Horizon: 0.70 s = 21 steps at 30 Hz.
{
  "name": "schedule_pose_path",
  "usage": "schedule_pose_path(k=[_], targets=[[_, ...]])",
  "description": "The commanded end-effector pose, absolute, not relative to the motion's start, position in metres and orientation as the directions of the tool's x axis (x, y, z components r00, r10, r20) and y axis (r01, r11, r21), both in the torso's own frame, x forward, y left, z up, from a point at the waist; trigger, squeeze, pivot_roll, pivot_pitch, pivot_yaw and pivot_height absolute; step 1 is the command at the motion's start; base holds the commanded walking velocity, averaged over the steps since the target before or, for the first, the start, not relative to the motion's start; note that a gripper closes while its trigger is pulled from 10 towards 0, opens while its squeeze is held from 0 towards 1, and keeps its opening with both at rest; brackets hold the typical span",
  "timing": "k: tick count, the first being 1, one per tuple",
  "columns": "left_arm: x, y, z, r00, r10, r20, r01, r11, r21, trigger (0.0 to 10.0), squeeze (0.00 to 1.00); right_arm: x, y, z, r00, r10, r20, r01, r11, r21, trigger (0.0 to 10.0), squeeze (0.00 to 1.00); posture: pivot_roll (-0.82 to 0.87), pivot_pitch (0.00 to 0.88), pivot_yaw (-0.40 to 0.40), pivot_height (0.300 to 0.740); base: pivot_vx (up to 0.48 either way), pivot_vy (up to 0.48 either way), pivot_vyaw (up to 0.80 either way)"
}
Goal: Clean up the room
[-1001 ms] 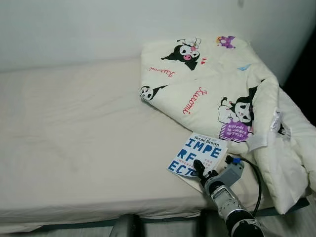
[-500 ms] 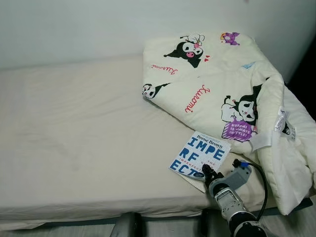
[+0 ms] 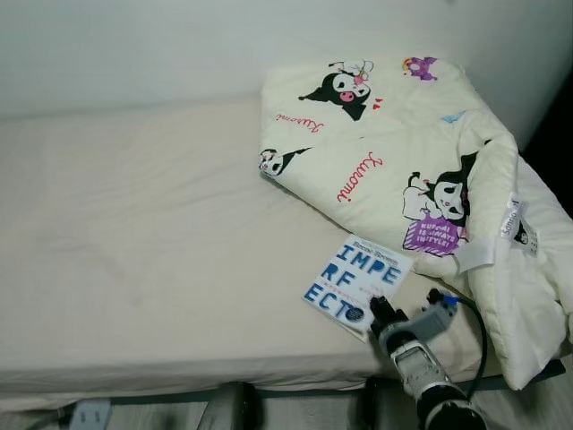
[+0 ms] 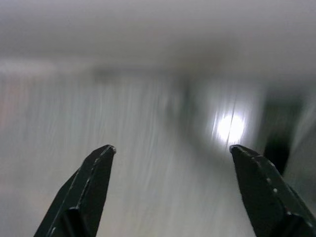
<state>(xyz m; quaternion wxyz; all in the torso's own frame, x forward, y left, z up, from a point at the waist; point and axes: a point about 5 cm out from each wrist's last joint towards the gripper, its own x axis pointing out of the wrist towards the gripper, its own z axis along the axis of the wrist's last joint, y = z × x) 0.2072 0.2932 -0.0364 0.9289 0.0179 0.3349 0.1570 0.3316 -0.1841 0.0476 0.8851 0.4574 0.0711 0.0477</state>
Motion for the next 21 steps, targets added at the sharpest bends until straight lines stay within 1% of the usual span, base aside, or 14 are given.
schedule_pose_path(k=[1, 7, 9, 10, 11, 12, 13, 14, 16, 17, 18, 19, 20, 21], targets=[[0.219, 0.322, -0.012, 0.753, 0.408, -0.517, -0.397, 0.907, 0.138, 10.0, 0.0, 0.335, -0.176, 0.056, 0.977, 0.213, 0.003, -0.121, 0.544, 0.83, 0.0, 0.0, 0.1, 0.2, 0.082, 0.598, 0.0, 0.0, 0.0], [0.247, 0.341, 0.024, 0.792, 0.471, -0.387, -0.464, 0.878, 0.118, 10.0, 0.0, 0.343, -0.17, 0.073, 0.953, 0.283, 0.11, -0.25, 0.523, 0.815, 0.0, 0.0, 0.08, 0.184, 0.078, 0.598, 0.0, 0.0, 0.0], [0.261, 0.351, 0.046, 0.804, 0.507, -0.311, -0.511, 0.856, 0.072, 10.0, 0.0, 0.348, -0.166, 0.084, 0.93, 0.327, 0.17, -0.326, 0.513, 0.795, 0.0, 0.0, 0.06, 0.178, 0.076, 0.598, 0.0, 0.0, 0.0], [0.277, 0.355, 0.068, 0.825, 0.513, -0.239, -0.528, 0.85, 0.003, 10.0, 0.0, 0.352, -0.161, 0.096, 0.897, 0.372, 0.238, -0.408, 0.492, 0.769, 0.0, 0.0, 0.06, 0.169, 0.074, 0.598, 0.0, 0.0, 0.0], [0.277, 0.355, 0.068, 0.825, 0.513, -0.239, -0.528, 0.85, 0.003, 10.0, 0.0, 0.352, -0.161, 0.096, 0.897, 0.372, 0.238, -0.408, 0.492, 0.769, 0.0, 0.0, 0.06, 0.169, 0.074, 0.598, 0.0, 0.0, 0.0], [0.296, 0.348, 0.086, 0.869, 0.459, -0.185, -0.484, 0.866, -0.128, 10.0, 0.0, 0.356, -0.156, 0.111, 0.853, 0.419, 0.313, -0.496, 0.46, 0.736, 0.0, 0.0, 0.05, 0.158, 0.07, 0.598, 0.0, 0.0, 0.0], [0.296, 0.348, 0.086, 0.869, 0.459, -0.185, -0.484, 0.866, -0.128, 10.0, 0.0, 0.356, -0.156, 0.111, 0.853, 0.419, 0.313, -0.496, 0.46, 0.736, 0.0, 0.0, 0.05, 0.158, 0.07, 0.598, 0.0, 0.0, 0.0], [0.311, 0.337, 0.097, 0.912, 0.386, -0.139, -0.409, 0.883, -0.229, 10.0, 0.0, 0.358, -0.152, 0.122, 0.813, 0.451, 0.368, -0.56, 0.431, 0.708, 0.0, 0.0, 0.05, 0.158, 0.07, 0.598, 0.0, 0.0, 0.0], [0.311, 0.337, 0.097, 0.912, 0.386, -0.139, -0.409, 0.883, -0.229, 10.0, 0.0, 0.358, -0.152, 0.122, 0.813, 0.451, 0.368, -0.56, 0.431, 0.708, 0.0, 0.0, 0.05, 0.158, 0.07, 0.598, 0.0, 0.0, 0.0], [0.325, 0.319, 0.104, 0.957, 0.274, -0.097, -0.29, 0.902, -0.319, 10.0, 0.0, 0.358, -0.149, 0.131, 0.77, 0.484, 0.416, -0.617, 0.401, 0.677, 0.0, 0.0, 0.04, 0.152, 0.066, 0.598, 0.0, 0.0, 0.0], [0.339, 0.287, 0.107, 0.997, 0.071, -0.043, -0.083, 0.899, -0.43, 10.0, 0.0, 0.358, -0.143, 0.143, 0.707, 0.531, 0.467, -0.687, 0.358, 0.632, 0.0, 0.0, 0.03, 0.144, 0.058, 0.598, 0.0, 0.0, 0.0], [0.339, 0.287, 0.107, 0.997, 0.071, -0.043, -0.083, 0.899, -0.43, 10.0, 0.0, 0.358, -0.143, 0.143, 0.707, 0.531, 0.467, -0.687, 0.358, 0.632, 0.0, 0.0, 0.03, 0.144, 0.058, 0.598, 0.0, 0.0, 0.0], [0.346, 0.259, 0.108, 0.995, -0.095, 0.01, 0.087, 0.86, -0.503, 10.0, 0.0, 0.357, -0.137, 0.151, 0.655, 0.569, 0.497, -0.735, 0.327, 0.595, 0.0, 0.0, 0.02, 0.14, 0.056, 0.598, 0.0, 0.0, 0.0], [0.346, 0.259, 0.108, 0.995, -0.095, 0.01, 0.087, 0.86, -0.503, 10.0, 0.0, 0.357, -0.137, 0.151, 0.655, 0.569, 0.497, -0.735, 0.327, 0.595, 0.0, 0.0, 0.02, 0.14, 0.056, 0.598, 0.0, 0.0, 0.0]])
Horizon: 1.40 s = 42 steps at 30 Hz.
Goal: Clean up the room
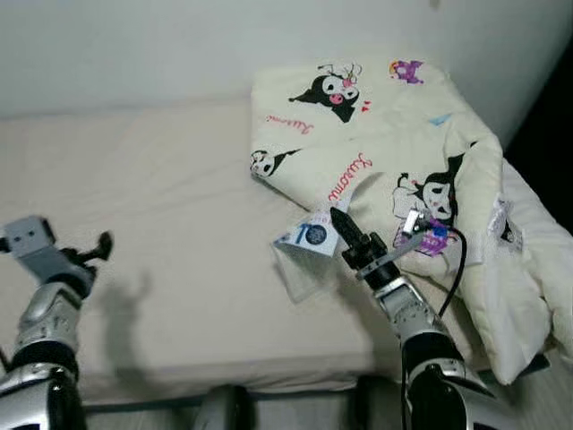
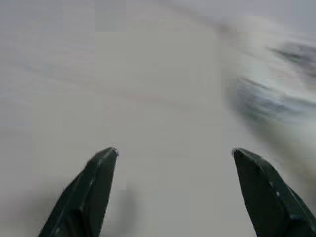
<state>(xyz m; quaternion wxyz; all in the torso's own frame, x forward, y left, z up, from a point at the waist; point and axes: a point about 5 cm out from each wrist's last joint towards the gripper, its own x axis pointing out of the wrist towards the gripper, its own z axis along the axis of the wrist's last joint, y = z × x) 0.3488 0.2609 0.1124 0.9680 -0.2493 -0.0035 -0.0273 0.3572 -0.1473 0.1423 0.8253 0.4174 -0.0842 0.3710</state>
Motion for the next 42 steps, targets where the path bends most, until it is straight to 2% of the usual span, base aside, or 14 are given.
schedule_pose_path(k=[1, 3, 6, 7, 9, 13, 16, 20, 23, 24, 25, 29, 36, 42], targets=[[0.35, 0.239, 0.108, 0.977, -0.208, 0.051, 0.202, 0.813, -0.546, 10.0, 0.0, 0.356, -0.133, 0.157, 0.614, 0.598, 0.516, -0.768, 0.301, 0.565, 0.0, 0.0, 0.02, 0.139, 0.054, 0.598, 0.0, 0.0, 0.0], [0.35, 0.215, 0.105, 0.937, -0.336, 0.091, 0.323, 0.741, -0.588, 10.0, 0.0, 0.352, -0.126, 0.166, 0.537, 0.645, 0.543, -0.819, 0.245, 0.519, 0.0, 0.0, 0.01, 0.131, 0.048, 0.598, 0.0, 0.0, 0.0], [0.35, 0.201, 0.105, 0.904, -0.409, 0.127, 0.394, 0.677, -0.621, 10.0, 0.0, 0.345, -0.122, 0.171, 0.466, 0.691, 0.553, -0.856, 0.195, 0.478, 0.0, 0.0, 0.0, 0.128, 0.045, 0.598, 0.0, 0.0, 0.0], [0.35, 0.201, 0.105, 0.904, -0.409, 0.127, 0.394, 0.677, -0.621, 10.0, 0.0, 0.345, -0.122, 0.171, 0.466, 0.691, 0.553, -0.856, 0.195, 0.478, 0.0, 0.0, 0.0, 0.128, 0.045, 0.598, 0.0, 0.0, 0.0], [0.351, 0.192, 0.11, 0.875, -0.447, 0.185, 0.445, 0.593, -0.671, 10.0, 0.0, 0.336, -0.118, 0.173, 0.378, 0.75, 0.543, -0.891, 0.136, 0.433, 0.0, 0.0, 0.0, 0.127, 0.043, 0.598, 0.0, 0.0, 0.0], [0.352, 0.19, 0.112, 0.868, -0.453, 0.205, 0.457, 0.564, -0.687, 10.0, 0.0, 0.331, -0.116, 0.173, 0.343, 0.771, 0.536, -0.901, 0.11, 0.419, 0.0, 0.0, 0.0, 0.127, 0.043, 0.598, 0.0, 0.0, 0.0], [0.35, 0.183, 0.112, 0.844, -0.475, 0.249, 0.485, 0.479, -0.732, 10.0, 0.0, 0.318, -0.116, 0.173, 0.267, 0.811, 0.52, -0.917, 0.047, 0.396, 0.0, 0.0, -0.01, 0.131, 0.041, 0.598, 0.0, 0.0, 0.0], [0.348, 0.179, 0.111, 0.831, -0.49, 0.265, 0.497, 0.439, -0.748, 10.0, 0.0, 0.315, -0.116, 0.174, 0.255, 0.817, 0.517, -0.919, 0.038, 0.393, 0.0, 0.0, -0.01, 0.131, 0.041, 0.598, 0.0, 0.0, 0.0], [0.338, 0.165, 0.111, 0.746, -0.554, 0.37, 0.561, 0.224, -0.797, 10.0, 0.0, 0.309, -0.115, 0.178, 0.224, 0.828, 0.515, -0.924, 0.013, 0.382, 0.0, 0.0, -0.01, 0.133, 0.04, 0.598, 0.0, 0.0, 0.0], [0.338, 0.165, 0.111, 0.746, -0.554, 0.37, 0.561, 0.224, -0.797, 10.0, 0.0, 0.309, -0.115, 0.178, 0.224, 0.828, 0.515, -0.924, 0.013, 0.382, 0.0, 0.0, -0.01, 0.133, 0.04, 0.598, 0.0, 0.0, 0.0], [0.334, 0.161, 0.112, 0.716, -0.572, 0.4, 0.574, 0.157, -0.803, 10.0, 0.0, 0.308, -0.114, 0.179, 0.216, 0.83, 0.515, -0.925, 0.006, 0.379, 0.0, 0.0, -0.01, 0.133, 0.039, 0.598, 0.0, 0.0, 0.0], [0.324, 0.151, 0.107, 0.642, -0.649, 0.409, 0.58, 0.062, -0.812, 10.0, 0.0, 0.305, -0.112, 0.181, 0.194, 0.837, 0.511, -0.929, -0.011, 0.37, 0.0, 0.0, -0.01, 0.135, 0.04, 0.598, 0.0, 0.0, 0.0], [0.313, 0.144, 0.092, 0.601, -0.732, 0.321, 0.532, 0.066, -0.844, 10.0, 0.0, 0.3, -0.109, 0.174, 0.185, 0.868, 0.462, -0.924, -0.006, 0.382, 0.0, 0.0, 0.0, 0.142, 0.046, 0.598, 0.0, 0.0, 0.0], [0.301, 0.142, 0.081, 0.599, -0.744, 0.296, 0.473, 0.03, -0.881, 10.0, 0.0, 0.293, -0.107, 0.133, 0.267, 0.938, 0.221, -0.889, 0.152, 0.431, 0.0, 0.0, -0.01, 0.153, 0.061, 0.598, 0.0, 0.0, 0.0]])
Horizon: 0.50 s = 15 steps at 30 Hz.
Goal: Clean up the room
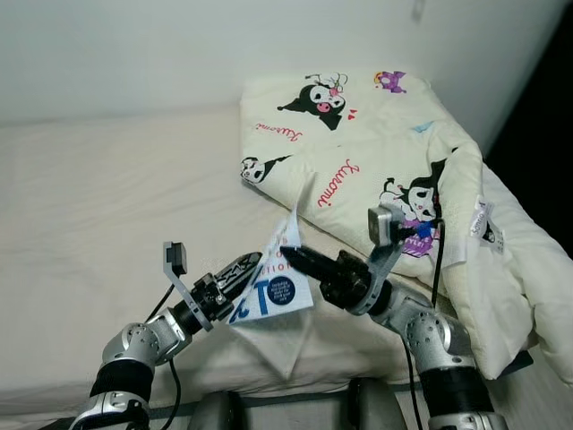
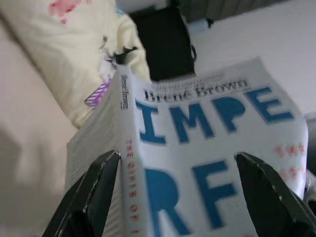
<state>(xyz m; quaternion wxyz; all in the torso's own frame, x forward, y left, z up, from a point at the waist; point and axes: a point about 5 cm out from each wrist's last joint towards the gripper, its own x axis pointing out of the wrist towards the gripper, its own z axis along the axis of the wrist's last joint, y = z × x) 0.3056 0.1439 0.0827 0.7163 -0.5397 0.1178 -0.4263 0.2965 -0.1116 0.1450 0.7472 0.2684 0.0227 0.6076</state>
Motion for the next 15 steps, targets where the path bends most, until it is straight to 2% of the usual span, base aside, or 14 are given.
schedule_pose_path(k=[1, 8, 9, 12, 14, 15], targets=[[0.297, 0.139, 0.079, 0.593, -0.749, 0.296, 0.462, 0.015, -0.887, 10.0, 0.0, 0.291, -0.106, 0.123, 0.278, 0.947, 0.162, -0.88, 0.184, 0.438, 0.0, 0.0, -0.01, 0.157, 0.063, 0.598, 0.0, 0.0, 0.0], [0.29, 0.134, 0.075, 0.584, -0.759, 0.288, 0.438, -0.004, -0.899, 10.0, 0.0, 0.287, -0.104, 0.105, 0.303, 0.952, 0.049, -0.864, 0.252, 0.436, 0.0, 0.0, -0.01, 0.164, 0.069, 0.598, 0.0, 0.0, 0.0], [0.287, 0.132, 0.069, 0.591, -0.763, 0.26, 0.416, 0.012, -0.909, 10.0, 0.0, 0.286, -0.107, 0.09, 0.333, 0.941, -0.066, -0.845, 0.329, 0.422, 0.0, 0.0, -0.01, 0.172, 0.071, 0.598, 0.0, 0.0, 0.0], [0.287, 0.132, 0.066, 0.598, -0.764, 0.242, 0.406, 0.029, -0.914, 10.0, 0.0, 0.286, -0.108, 0.084, 0.346, 0.931, -0.119, -0.834, 0.363, 0.415, 0.0, 0.0, -0.01, 0.172, 0.071, 0.598, 0.0, 0.0, 0.0], [0.287, 0.133, 0.06, 0.621, -0.759, 0.197, 0.389, 0.081, -0.918, 10.0, 0.0, 0.287, -0.114, 0.072, 0.387, 0.896, -0.218, -0.804, 0.444, 0.396, 0.0, 0.0, -0.01, 0.178, 0.071, 0.598, 0.0, 0.0, 0.0], [0.287, 0.133, 0.06, 0.621, -0.759, 0.197, 0.389, 0.081, -0.918, 10.0, 0.0, 0.287, -0.114, 0.072, 0.387, 0.896, -0.218, -0.804, 0.444, 0.396, 0.0, 0.0, -0.01, 0.178, 0.071, 0.598, 0.0, 0.0, 0.0]])
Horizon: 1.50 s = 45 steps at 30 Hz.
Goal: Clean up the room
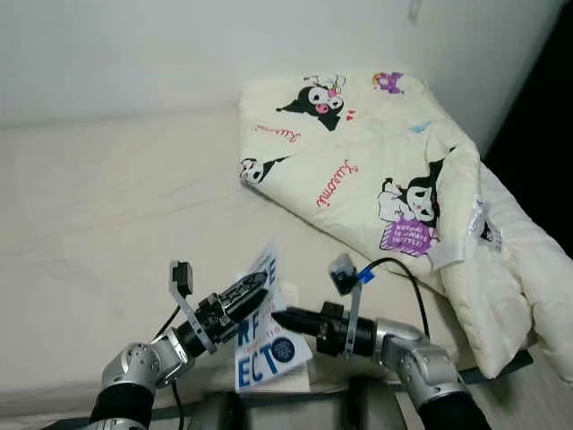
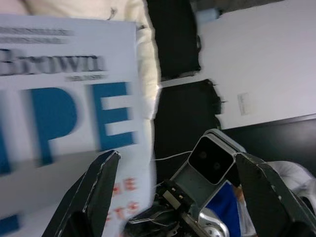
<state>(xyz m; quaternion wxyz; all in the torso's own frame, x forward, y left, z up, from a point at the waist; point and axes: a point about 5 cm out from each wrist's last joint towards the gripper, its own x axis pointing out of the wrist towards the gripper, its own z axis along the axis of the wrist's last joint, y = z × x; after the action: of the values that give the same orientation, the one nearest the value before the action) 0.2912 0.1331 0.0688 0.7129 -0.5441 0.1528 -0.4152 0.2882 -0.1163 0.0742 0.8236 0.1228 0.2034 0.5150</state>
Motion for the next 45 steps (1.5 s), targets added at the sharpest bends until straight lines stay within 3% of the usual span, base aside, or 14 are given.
schedule_pose_path(k=[1, 7, 15, 22, 24, 26, 30, 33, 35, 36, 37, 38, 39, 45], targets=[[0.288, 0.134, 0.057, 0.641, -0.749, 0.167, 0.376, 0.118, -0.919, 10.0, 0.0, 0.288, -0.118, 0.063, 0.423, 0.857, -0.293, -0.768, 0.511, 0.386, 0.0, 0.0, -0.01, 0.182, 0.071, 0.598, 0.0, 0.0, 0.0], [0.287, 0.135, 0.053, 0.659, -0.744, 0.105, 0.36, 0.19, -0.913, 10.0, 0.0, 0.288, -0.14, 0.025, 0.561, 0.626, -0.542, -0.561, 0.769, 0.307, 0.0, 0.0, -0.01, 0.188, 0.073, 0.598, 0.0, 0.0, 0.0], [0.285, 0.13, 0.051, 0.646, -0.76, 0.07, 0.368, 0.23, -0.901, 10.0, 0.0, 0.298, -0.166, 0.011, 0.75, 0.329, -0.574, -0.277, 0.944, 0.179, 0.0, 0.0, 0.0, 0.192, 0.077, 0.598, 0.0, 0.0, 0.0], [0.282, 0.132, 0.049, 0.645, -0.762, 0.055, 0.368, 0.247, -0.897, 10.0, 0.0, 0.307, -0.18, 0.014, 0.807, 0.179, -0.562, -0.165, 0.983, 0.077, 0.0, 0.0, 0.0, 0.193, 0.073, 0.598, 0.0, 0.0, 0.0], [0.275, 0.13, 0.038, 0.615, -0.788, -0.022, 0.35, 0.298, -0.888, 10.0, 0.0, 0.309, -0.178, 0.015, 0.812, 0.19, -0.552, -0.174, 0.981, 0.082, 0.0, 0.0, 0.0, 0.195, 0.073, 0.598, 0.0, 0.0, 0.0], [0.268, 0.127, 0.02, 0.579, -0.793, -0.188, 0.381, 0.468, -0.797, 10.0, 0.0, 0.31, -0.173, 0.015, 0.81, 0.215, -0.546, -0.193, 0.976, 0.098, 0.0, 0.0, 0.0, 0.199, 0.074, 0.598, 0.0, 0.0, 0.0], [0.264, 0.124, 0.013, 0.566, -0.786, -0.25, 0.398, 0.526, -0.752, 10.0, 0.0, 0.309, -0.169, 0.014, 0.806, 0.232, -0.544, -0.209, 0.972, 0.104, 0.0, 0.0, 0.0, 0.206, 0.079, 0.598, 0.0, 0.0, 0.0], [0.278, 0.125, 0.012, 0.682, -0.673, -0.286, 0.34, 0.638, -0.691, 10.0, 0.0, 0.306, -0.158, 0.012, 0.815, 0.273, -0.511, -0.237, 0.962, 0.137, 0.0, 0.0, -0.01, 0.22, 0.086, 0.598, 0.0, 0.0, 0.0], [0.285, 0.12, 0.016, 0.712, -0.652, -0.262, 0.325, 0.636, -0.7, 10.0, 0.0, 0.306, -0.152, 0.012, 0.823, 0.303, -0.48, -0.239, 0.952, 0.191, 2.4, 0.0, -0.01, 0.227, 0.086, 0.598, 0.0, 0.0, 0.0], [0.287, 0.117, 0.017, 0.716, -0.65, -0.254, 0.327, 0.633, -0.702, 10.0, 0.0, 0.306, -0.151, 0.013, 0.826, 0.309, -0.471, -0.239, 0.949, 0.205, 2.4, 0.0, -0.01, 0.227, 0.086, 0.598, 0.0, 0.0, 0.0], [0.289, 0.114, 0.019, 0.726, -0.643, -0.244, 0.328, 0.636, -0.698, 10.0, 0.0, 0.306, -0.148, 0.013, 0.828, 0.319, -0.461, -0.242, 0.945, 0.219, 4.7, 0.0, -0.02, 0.237, 0.086, 0.598, 0.0, 0.0, 0.0], [0.289, 0.114, 0.019, 0.726, -0.643, -0.244, 0.328, 0.636, -0.698, 10.0, 0.0, 0.306, -0.148, 0.013, 0.828, 0.319, -0.461, -0.242, 0.945, 0.219, 4.7, 0.0, -0.02, 0.237, 0.086, 0.598, 0.0, 0.0, 0.0], [0.293, 0.108, 0.022, 0.741, -0.63, -0.232, 0.329, 0.642, -0.693, 10.0, 0.0, 0.305, -0.145, 0.013, 0.83, 0.333, -0.447, -0.253, 0.94, 0.229, 10.0, 0.0, -0.03, 0.252, 0.087, 0.598, 0.0, 0.0, 0.0], [0.294, 0.094, 0.016, 0.756, -0.597, -0.269, 0.276, 0.663, -0.695, 10.0, 0.0, 0.302, -0.14, 0.014, 0.839, 0.356, -0.412, -0.271, 0.929, 0.252, 10.0, 0.0, -0.05, 0.301, 0.09, 0.598, 0.0, 0.0, 0.0]])
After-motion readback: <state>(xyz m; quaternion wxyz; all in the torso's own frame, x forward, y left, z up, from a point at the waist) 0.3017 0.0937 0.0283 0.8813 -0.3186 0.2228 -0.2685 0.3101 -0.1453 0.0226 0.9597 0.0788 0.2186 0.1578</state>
